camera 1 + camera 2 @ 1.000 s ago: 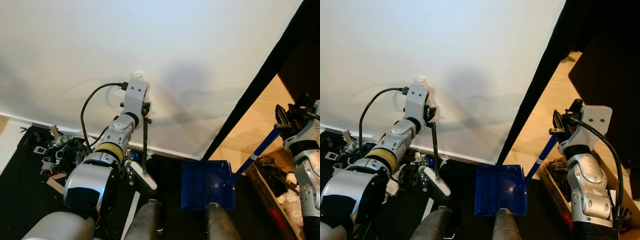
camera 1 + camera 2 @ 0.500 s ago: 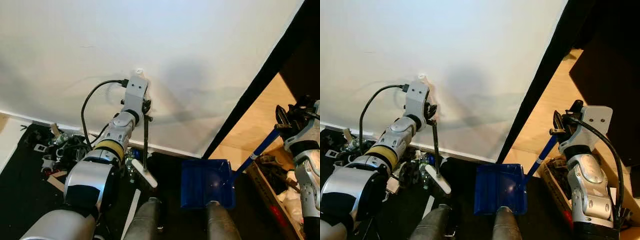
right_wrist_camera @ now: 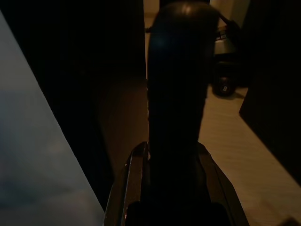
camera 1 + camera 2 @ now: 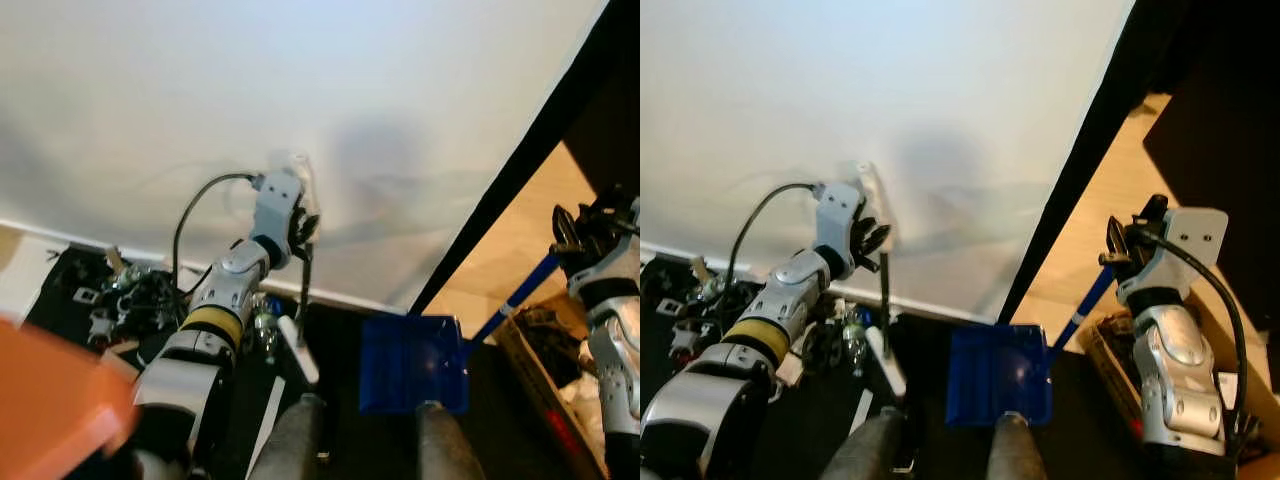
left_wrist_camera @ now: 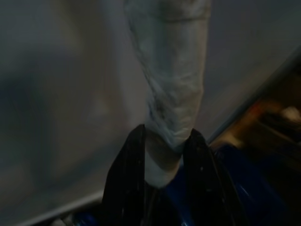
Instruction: Sweep floor
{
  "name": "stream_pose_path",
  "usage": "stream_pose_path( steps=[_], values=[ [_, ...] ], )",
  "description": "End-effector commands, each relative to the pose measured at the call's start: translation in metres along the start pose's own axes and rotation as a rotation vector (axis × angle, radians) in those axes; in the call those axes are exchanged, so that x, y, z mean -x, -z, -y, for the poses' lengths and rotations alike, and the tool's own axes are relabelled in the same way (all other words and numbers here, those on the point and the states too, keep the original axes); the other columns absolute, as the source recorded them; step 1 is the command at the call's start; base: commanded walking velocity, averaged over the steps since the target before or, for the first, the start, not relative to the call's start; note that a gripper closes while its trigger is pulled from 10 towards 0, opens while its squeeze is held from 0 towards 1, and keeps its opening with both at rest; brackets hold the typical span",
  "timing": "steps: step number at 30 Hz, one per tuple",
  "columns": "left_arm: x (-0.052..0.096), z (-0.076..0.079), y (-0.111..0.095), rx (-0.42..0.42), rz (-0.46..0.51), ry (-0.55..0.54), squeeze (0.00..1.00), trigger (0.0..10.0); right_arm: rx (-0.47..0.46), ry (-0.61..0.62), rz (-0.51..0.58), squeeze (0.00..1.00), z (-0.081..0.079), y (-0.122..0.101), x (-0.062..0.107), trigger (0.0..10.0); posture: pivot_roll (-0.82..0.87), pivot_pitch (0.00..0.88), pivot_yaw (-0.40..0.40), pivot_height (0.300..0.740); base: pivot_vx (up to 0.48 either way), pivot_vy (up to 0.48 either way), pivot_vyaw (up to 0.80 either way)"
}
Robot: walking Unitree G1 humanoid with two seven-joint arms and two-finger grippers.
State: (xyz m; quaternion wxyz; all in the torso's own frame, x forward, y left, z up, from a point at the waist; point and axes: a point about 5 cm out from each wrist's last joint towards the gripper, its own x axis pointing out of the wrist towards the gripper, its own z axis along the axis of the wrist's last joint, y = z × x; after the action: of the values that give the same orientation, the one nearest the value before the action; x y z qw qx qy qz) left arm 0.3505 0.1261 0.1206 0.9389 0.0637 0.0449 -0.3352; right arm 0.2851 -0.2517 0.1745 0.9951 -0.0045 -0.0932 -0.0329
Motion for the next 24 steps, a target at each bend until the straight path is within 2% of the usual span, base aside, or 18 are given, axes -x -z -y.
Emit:
stream_pose_path(
  steps=[1, 2, 3, 4, 6, 9, 11, 12, 13, 15, 17, 19, 24],
  values=[
    [0.007, 0.007, 0.0, 0.019, -0.008, 0.053, 0.0, 10.0, -0.022, -0.008, 0.022, 0.0, -0.003, -0.003, 0.001, 10.0, -0.06, 0.256, 0.116, 0.74, 0.0, 0.0, 0.0],
    [0.012, 0.011, 0.001, 0.024, -0.011, 0.068, 0.0, 10.0, -0.025, -0.009, 0.024, 0.0, -0.004, -0.003, 0.001, 10.0, -0.06, 0.256, 0.116, 0.74, 0.0, 0.0, 0.0],
    [0.019, 0.015, 0.006, -0.008, -0.03, 0.072, 0.0, 10.0, -0.028, -0.01, 0.025, 0.0, -0.005, -0.002, 0.0, 10.0, -0.05, 0.247, 0.118, 0.74, 0.0, 0.0, 0.0],
    [0.019, 0.015, 0.006, -0.008, -0.03, 0.072, 0.0, 10.0, -0.028, -0.01, 0.025, 0.0, -0.005, -0.002, 0.0, 10.0, -0.05, 0.247, 0.118, 0.74, 0.0, 0.0, 0.0],
    [0.023, 0.011, 0.022, -0.049, -0.091, 0.014, 0.0, 10.0, -0.034, -0.014, 0.022, 0.0, -0.007, 0.001, -0.002, 10.0, -0.04, 0.236, 0.116, 0.74, 0.0, 0.0, 0.0],
    [0.024, 0.009, 0.027, -0.053, -0.105, -0.008, 0.0, 10.0, -0.036, -0.017, 0.021, 0.0, -0.008, 0.002, -0.003, 10.0, -0.05, 0.231, 0.115, 0.74, 0.0, 0.0, 0.0],
    [0.026, 0.011, 0.022, -0.007, -0.089, 0.021, 0.0, 10.0, -0.036, -0.016, 0.025, 0.0, -0.008, 0.0, -0.003, 10.0, -0.05, 0.226, 0.115, 0.74, 0.0, 0.0, 0.0],
    [0.028, 0.017, 0.011, 0.079, -0.039, 0.088, 0.0, 10.0, -0.036, -0.015, 0.031, 0.0, -0.006, -0.002, -0.003, 10.0, -0.05, 0.218, 0.115, 0.74, 0.0, 0.0, 0.0],
    [0.028, 0.017, 0.011, 0.079, -0.039, 0.088, 0.0, 10.0, -0.036, -0.015, 0.031, 0.0, -0.006, -0.002, -0.003, 10.0, -0.05, 0.218, 0.115, 0.74, 0.0, 0.0, 0.0],
    [0.032, 0.022, -0.002, 0.13, 0.004, 0.143, 0.0, 10.0, -0.035, -0.02, 0.036, 0.0, -0.007, -0.003, -0.004, 10.0, -0.05, 0.218, 0.115, 0.74, 0.0, 0.0, 0.0],
    [0.035, 0.024, -0.007, 0.134, 0.01, 0.155, 0.0, 10.0, -0.037, -0.023, 0.038, 0.0, -0.008, -0.003, -0.004, 10.0, -0.05, 0.213, 0.113, 0.74, 0.0, 0.0, 0.0],
    [0.04, 0.025, -0.015, 0.105, 0.021, 0.174, 0.0, 10.0, -0.039, -0.033, 0.042, 0.0, -0.01, -0.004, -0.006, 10.0, -0.05, 0.205, 0.109, 0.74, 0.0, 0.0, 0.0],
    [0.046, 0.023, -0.013, 0.054, -0.002, 0.184, 0.0, 10.0, -0.043, -0.049, 0.05, 0.0, -0.013, -0.005, -0.011, 10.0, -0.04, 0.196, 0.104, 0.74, 0.0, 0.0, 0.0]
  ],
)
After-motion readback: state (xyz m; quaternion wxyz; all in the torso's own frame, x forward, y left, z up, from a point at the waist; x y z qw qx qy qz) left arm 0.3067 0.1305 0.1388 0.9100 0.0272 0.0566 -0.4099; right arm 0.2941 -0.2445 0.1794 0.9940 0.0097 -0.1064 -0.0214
